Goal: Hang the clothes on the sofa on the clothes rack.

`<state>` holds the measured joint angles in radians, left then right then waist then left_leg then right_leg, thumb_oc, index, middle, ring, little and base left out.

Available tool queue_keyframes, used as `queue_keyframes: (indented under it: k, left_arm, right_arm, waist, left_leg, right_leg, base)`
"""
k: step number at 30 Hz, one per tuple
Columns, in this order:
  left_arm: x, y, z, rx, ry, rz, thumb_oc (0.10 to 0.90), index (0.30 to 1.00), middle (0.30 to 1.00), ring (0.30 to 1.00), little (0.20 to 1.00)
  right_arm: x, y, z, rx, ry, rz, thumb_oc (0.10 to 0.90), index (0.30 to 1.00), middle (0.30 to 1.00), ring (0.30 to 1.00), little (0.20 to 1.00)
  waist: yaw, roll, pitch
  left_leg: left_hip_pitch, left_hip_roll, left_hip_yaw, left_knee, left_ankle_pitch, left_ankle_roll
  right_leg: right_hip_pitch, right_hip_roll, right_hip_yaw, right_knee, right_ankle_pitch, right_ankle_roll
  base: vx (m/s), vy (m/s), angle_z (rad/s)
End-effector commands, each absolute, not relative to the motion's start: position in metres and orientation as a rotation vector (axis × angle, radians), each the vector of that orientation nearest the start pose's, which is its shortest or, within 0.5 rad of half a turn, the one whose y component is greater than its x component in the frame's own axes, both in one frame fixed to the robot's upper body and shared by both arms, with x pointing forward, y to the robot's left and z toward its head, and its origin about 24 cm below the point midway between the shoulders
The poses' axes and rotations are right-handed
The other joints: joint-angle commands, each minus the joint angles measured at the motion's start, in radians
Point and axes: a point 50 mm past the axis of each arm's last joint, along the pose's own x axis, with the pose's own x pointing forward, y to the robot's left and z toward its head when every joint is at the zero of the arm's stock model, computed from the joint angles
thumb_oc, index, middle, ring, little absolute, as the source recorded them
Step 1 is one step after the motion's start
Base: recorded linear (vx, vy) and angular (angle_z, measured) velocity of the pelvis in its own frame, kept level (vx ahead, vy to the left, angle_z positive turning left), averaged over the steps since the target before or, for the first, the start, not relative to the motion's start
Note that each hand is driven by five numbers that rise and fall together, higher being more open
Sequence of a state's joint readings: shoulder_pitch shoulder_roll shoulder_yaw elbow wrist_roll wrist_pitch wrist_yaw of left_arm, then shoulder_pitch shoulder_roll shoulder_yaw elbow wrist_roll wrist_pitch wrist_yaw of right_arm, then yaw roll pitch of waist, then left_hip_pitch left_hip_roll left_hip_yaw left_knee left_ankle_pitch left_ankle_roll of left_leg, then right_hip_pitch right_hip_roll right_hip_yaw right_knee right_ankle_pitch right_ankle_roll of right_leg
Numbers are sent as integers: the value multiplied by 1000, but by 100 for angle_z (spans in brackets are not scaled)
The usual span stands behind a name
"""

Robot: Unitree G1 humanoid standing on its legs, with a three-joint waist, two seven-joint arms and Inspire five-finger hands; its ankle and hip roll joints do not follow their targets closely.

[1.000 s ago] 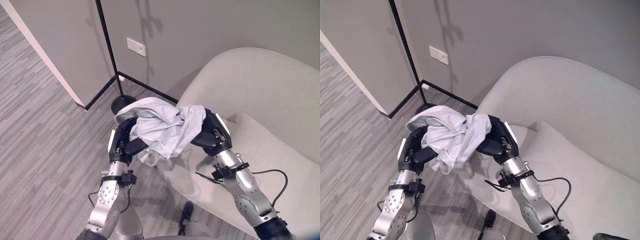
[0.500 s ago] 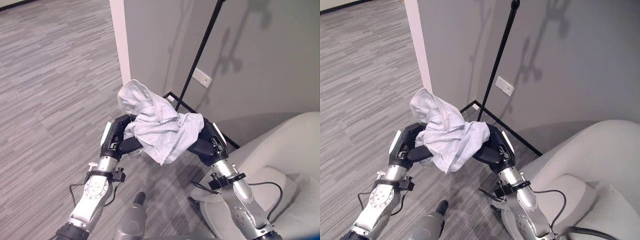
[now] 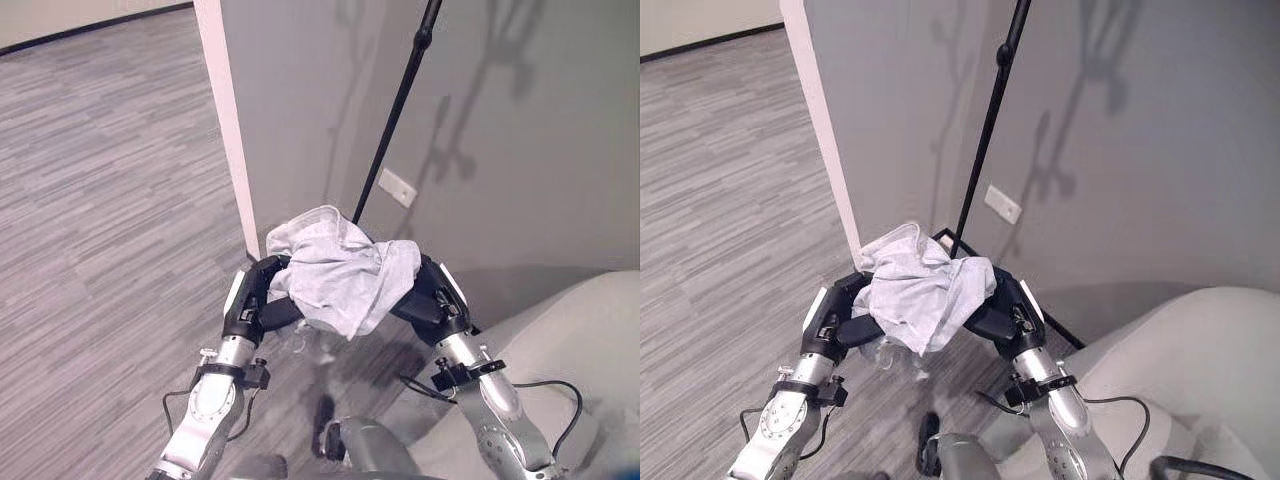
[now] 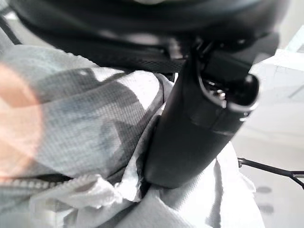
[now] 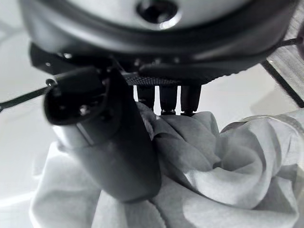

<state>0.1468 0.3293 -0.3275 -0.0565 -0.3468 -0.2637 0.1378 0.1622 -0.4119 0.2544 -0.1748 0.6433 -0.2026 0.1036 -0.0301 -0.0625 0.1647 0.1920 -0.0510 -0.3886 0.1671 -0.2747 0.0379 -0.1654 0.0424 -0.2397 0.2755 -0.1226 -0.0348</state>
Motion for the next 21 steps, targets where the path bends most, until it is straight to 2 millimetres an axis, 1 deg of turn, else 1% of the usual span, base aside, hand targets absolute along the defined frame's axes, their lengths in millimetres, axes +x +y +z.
queue_keyframes:
  k: [1,2,3,4,5,6,7,8,9,10,11,12,13,14,16,17,19,21]
  left_arm:
    - [238,170,102,-54,-466,-19,400,300,300,300,300]
    - [240,181,109,43,-516,50,400,300,300,300,300]
    - [244,191,119,103,-580,158,400,300,300,300,300]
    - [246,200,135,173,-665,241,400,300,300,300,300]
    - [245,204,143,227,-715,281,400,300,300,300,300]
    - [243,207,149,283,-754,315,400,300,300,300,300]
    - [242,214,156,364,-789,365,400,300,300,300,300]
    - [242,214,156,367,-792,368,400,300,300,300,300]
    - [243,213,169,412,-873,381,400,300,300,300,300]
    - [244,213,170,412,-876,382,400,300,300,300,300]
    - [249,214,180,415,-926,453,400,300,300,300,300]
    - [253,207,189,471,-993,447,400,300,300,300,300]
    - [254,206,198,502,-1046,454,400,300,300,300,300]
    - [254,204,205,520,-1083,456,400,300,300,300,300]
    - [257,198,224,566,-1181,475,400,300,300,300,300]
    - [259,196,232,578,-1220,503,400,300,300,300,300]
    - [258,192,249,563,-1305,550,400,300,300,300,300]
    - [255,189,259,545,-1366,596,400,300,300,300,300]
  right_arm:
    - [222,-201,107,235,-380,182,400,300,300,300,300]
    - [224,-205,113,157,-411,153,400,300,300,300,300]
    - [225,-209,125,15,-469,95,400,300,300,300,300]
    - [226,-213,137,-53,-538,24,400,300,300,300,300]
    - [226,-214,143,-68,-576,-8,400,300,300,300,300]
    - [227,-215,148,-71,-609,-46,400,300,300,300,300]
    - [229,-216,156,-89,-655,-81,400,300,300,300,300]
    - [229,-215,157,-90,-657,-83,400,300,300,300,300]
    - [236,-214,174,-158,-758,-158,400,300,300,300,300]
    - [236,-214,174,-160,-761,-161,400,300,300,300,300]
    - [242,-210,179,-188,-787,-224,400,300,300,300,300]
    - [241,-210,188,-272,-851,-310,400,300,300,300,300]
    - [242,-211,193,-323,-885,-364,400,300,300,300,300]
    - [242,-212,198,-358,-909,-403,400,300,300,300,300]
    - [245,-211,214,-398,-990,-505,400,300,300,300,300]
    - [246,-208,220,-396,-1024,-537,400,300,300,300,300]
    - [246,-207,233,-414,-1084,-614,400,300,300,300,300]
    - [243,-206,244,-417,-1137,-672,400,300,300,300,300]
  waist:
    - [-17,-10,-94]
    - [-11,-28,-84]
    - [7,-53,-61]
    - [15,-75,-50]
    - [27,-73,-48]
    - [37,-75,-49]
    - [58,-59,-54]
    - [59,-63,-53]
    - [98,-41,-52]
    - [97,-42,-51]
    - [100,-23,-59]
    - [88,-4,-89]
    - [81,1,-107]
    - [75,3,-123]
    - [69,9,-150]
    - [74,8,-150]
    - [68,15,-164]
    - [66,18,-173]
  left_leg:
    - [-60,0,209,180,282,-165]
    - [-137,30,301,341,303,-165]
    - [-249,88,370,457,262,-117]
    - [-321,124,406,398,175,-68]
    - [-329,124,403,322,132,-56]
    - [-329,108,389,226,131,-51]
    - [-348,76,320,112,167,-55]
    - [-342,73,321,91,184,-56]
    - [-389,37,181,-86,293,-80]
    - [-380,38,180,-101,293,-81]
    - [-353,38,144,-173,319,-98]
    - [-303,52,140,-202,368,-101]
    - [-275,47,142,-217,372,-97]
    - [-258,47,154,-231,372,-97]
    - [-228,43,182,-244,364,-85]
    - [-218,38,197,-243,358,-76]
    - [-197,30,219,-247,345,-61]
    - [-184,23,234,-250,341,-52]
  right_leg:
    - [93,-21,22,-281,191,79]
    - [133,-27,53,-294,170,58]
    - [175,-45,89,-318,168,58]
    - [208,-71,115,-337,166,71]
    - [222,-75,141,-343,156,80]
    - [225,-83,163,-341,156,85]
    - [243,-67,199,-350,146,88]
    - [239,-71,199,-351,150,88]
    - [282,-52,248,-356,123,84]
    - [285,-52,248,-359,119,83]
    - [311,-44,282,-353,100,85]
    - [310,-61,299,-347,101,98]
    - [307,-76,310,-340,99,104]
    - [306,-87,316,-336,96,108]
    - [299,-112,333,-320,95,120]
    - [292,-119,352,-309,93,125]
    - [287,-132,369,-298,96,131]
    - [287,-141,379,-297,104,139]
  base:
    - [277,135,40]
    - [302,54,10]
    - [337,90,-18]
    - [287,159,-103]
    - [248,237,-128]
    - [245,283,-141]
    - [160,194,-100]
    - [279,260,-73]
    - [193,138,-66]
    - [315,274,-51]
    - [265,351,-176]
    - [317,463,-176]
    - [277,405,-170]
    - [222,262,-43]
    - [181,228,-32]
    - [134,196,-57]
    - [120,169,-66]
    - [70,112,-24]
